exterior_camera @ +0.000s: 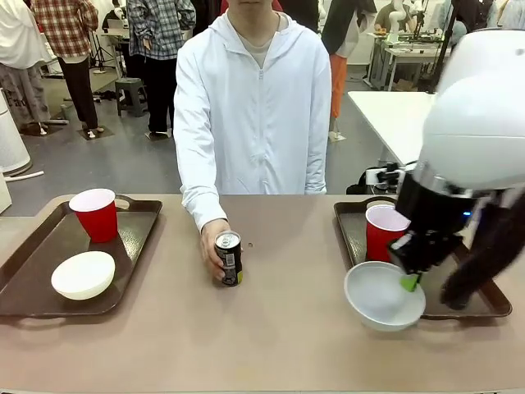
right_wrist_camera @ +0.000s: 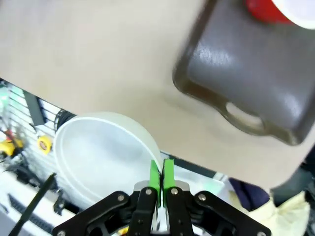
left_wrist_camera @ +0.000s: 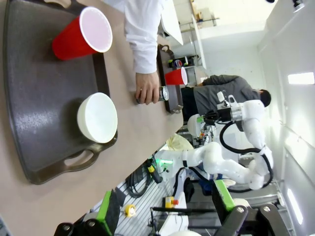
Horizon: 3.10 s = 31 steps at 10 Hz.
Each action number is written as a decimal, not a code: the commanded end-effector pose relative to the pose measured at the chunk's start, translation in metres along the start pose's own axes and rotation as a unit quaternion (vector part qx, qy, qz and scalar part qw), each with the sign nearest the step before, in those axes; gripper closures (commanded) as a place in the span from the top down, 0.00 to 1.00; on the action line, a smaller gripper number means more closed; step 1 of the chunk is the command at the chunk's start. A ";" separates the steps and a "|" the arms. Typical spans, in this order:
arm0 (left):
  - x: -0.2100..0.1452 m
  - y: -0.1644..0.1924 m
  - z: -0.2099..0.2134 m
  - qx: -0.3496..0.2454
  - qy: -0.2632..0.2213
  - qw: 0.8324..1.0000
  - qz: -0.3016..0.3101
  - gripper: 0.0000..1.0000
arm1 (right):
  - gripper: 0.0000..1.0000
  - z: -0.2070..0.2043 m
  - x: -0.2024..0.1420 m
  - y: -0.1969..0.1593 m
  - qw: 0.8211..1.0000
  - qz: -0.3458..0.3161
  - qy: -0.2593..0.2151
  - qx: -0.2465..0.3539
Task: Prepare tableware on both trays.
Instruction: Pick up a Picnic Bowl from the table and place it on a Handle tray.
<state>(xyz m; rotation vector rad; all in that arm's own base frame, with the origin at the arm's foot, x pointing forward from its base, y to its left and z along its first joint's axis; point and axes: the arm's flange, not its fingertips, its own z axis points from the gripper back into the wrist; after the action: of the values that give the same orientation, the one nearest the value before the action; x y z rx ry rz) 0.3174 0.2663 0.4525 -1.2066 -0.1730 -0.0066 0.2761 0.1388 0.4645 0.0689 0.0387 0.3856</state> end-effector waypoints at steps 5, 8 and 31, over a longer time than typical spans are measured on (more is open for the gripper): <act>-0.002 -0.002 0.000 -0.003 -0.003 1.000 -0.004 1.00 | 0.00 -0.010 -0.012 -0.099 0.995 -0.078 -0.018 0.064; -0.002 -0.002 0.000 -0.003 -0.003 1.000 -0.004 1.00 | 0.00 -0.026 0.008 -0.116 0.987 -0.148 -0.032 0.044; -0.002 -0.002 0.000 -0.003 -0.003 1.000 -0.004 1.00 | 0.63 -0.094 0.087 -0.159 0.974 -0.225 -0.002 0.036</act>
<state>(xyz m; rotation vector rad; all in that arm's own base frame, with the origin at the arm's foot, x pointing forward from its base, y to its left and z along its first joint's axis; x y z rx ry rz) 0.3174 0.2661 0.4527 -1.2059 -0.1729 -0.0068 0.4131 0.0309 0.3532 0.1402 0.0744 -0.0904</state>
